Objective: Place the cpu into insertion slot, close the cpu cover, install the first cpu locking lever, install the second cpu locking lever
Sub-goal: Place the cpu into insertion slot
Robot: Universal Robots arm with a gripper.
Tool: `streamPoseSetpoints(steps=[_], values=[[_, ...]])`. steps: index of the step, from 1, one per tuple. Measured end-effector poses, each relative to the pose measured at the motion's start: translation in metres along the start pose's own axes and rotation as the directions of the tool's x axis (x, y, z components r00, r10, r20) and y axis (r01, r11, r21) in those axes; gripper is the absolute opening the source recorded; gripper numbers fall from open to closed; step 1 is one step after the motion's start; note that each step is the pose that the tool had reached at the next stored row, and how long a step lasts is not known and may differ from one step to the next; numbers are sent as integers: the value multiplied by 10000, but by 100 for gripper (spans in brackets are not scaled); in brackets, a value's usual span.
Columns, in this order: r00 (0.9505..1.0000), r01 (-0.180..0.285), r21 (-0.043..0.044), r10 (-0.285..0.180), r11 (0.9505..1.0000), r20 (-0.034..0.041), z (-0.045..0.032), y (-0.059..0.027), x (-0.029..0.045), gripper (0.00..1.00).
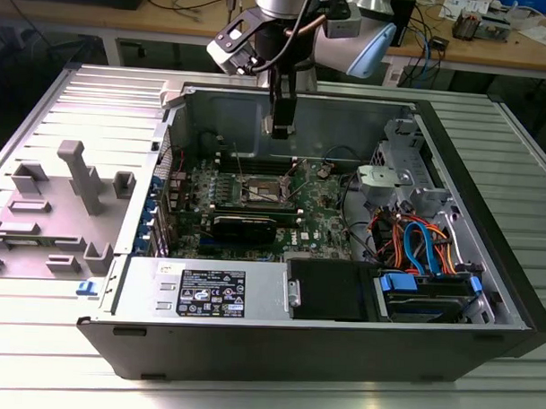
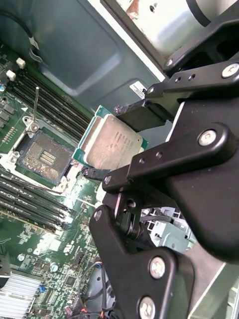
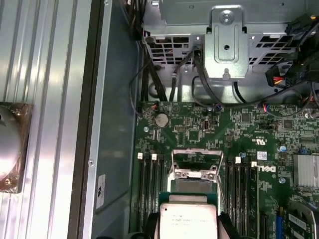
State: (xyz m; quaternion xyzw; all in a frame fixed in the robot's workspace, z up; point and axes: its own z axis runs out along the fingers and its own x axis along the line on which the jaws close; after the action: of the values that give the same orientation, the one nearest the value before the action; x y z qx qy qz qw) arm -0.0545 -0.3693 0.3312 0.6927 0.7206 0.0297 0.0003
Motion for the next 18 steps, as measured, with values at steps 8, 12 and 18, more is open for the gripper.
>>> streamPoseSetpoints(steps=[8, 12, 18], values=[[10000, -1, 4, 1, 10000, 1, 17, -1, -1, 55], [10000, 0, 3, 0, 10000, -1, 20, -1, -1, 55], [10000, 0, 4, 0, 10000, 0, 56, -3, -2, 55]])
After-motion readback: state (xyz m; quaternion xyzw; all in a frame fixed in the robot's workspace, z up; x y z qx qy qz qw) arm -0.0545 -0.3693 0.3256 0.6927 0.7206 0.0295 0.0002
